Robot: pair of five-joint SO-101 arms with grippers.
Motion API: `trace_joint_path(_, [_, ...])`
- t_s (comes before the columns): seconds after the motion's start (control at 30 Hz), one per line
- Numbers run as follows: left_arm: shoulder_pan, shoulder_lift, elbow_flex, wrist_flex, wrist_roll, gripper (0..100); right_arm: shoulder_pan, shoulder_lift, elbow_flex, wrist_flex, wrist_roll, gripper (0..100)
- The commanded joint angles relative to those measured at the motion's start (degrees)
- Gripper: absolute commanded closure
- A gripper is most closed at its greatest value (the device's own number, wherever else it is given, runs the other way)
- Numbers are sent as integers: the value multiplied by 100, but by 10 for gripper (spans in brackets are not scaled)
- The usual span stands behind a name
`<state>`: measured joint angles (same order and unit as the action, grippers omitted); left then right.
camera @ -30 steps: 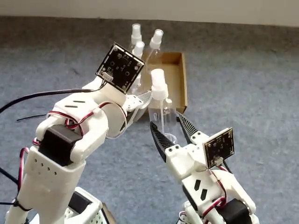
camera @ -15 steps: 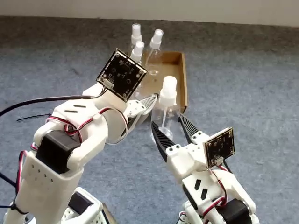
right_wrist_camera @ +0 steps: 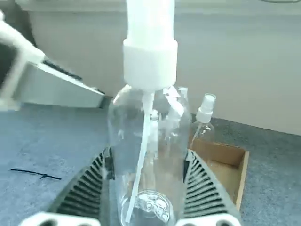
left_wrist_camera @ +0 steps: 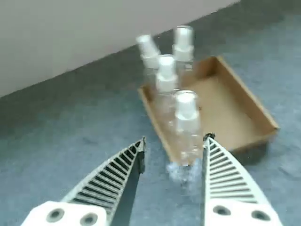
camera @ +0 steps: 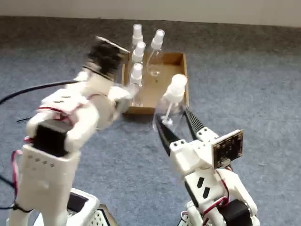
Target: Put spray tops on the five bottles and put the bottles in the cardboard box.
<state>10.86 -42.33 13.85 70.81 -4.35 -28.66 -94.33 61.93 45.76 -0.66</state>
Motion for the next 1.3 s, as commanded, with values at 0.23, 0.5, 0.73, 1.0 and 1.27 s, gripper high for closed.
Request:
trace_joint_path(0.23, [-2475,-31,1455,396,141,804,945,4180,-470,-3248,-18,994])
trace_joint_path(0.5, [-3090,-31,4224,-1925,835,801,963,7275,-2053,-4708,-9,994])
trace_joint_path(0.73, [-3187,4,4796,-2866,844,804,1042,7987,-2369,-5349,-53,994])
trace_joint_path(1.0, [-2967,13,4857,-2910,844,804,1068,8690,-1174,-7758,-53,995])
trace_joint_path(1.27, [-2967,22,4866,-2910,835,804,1068,9042,-708,-8356,-26,995])
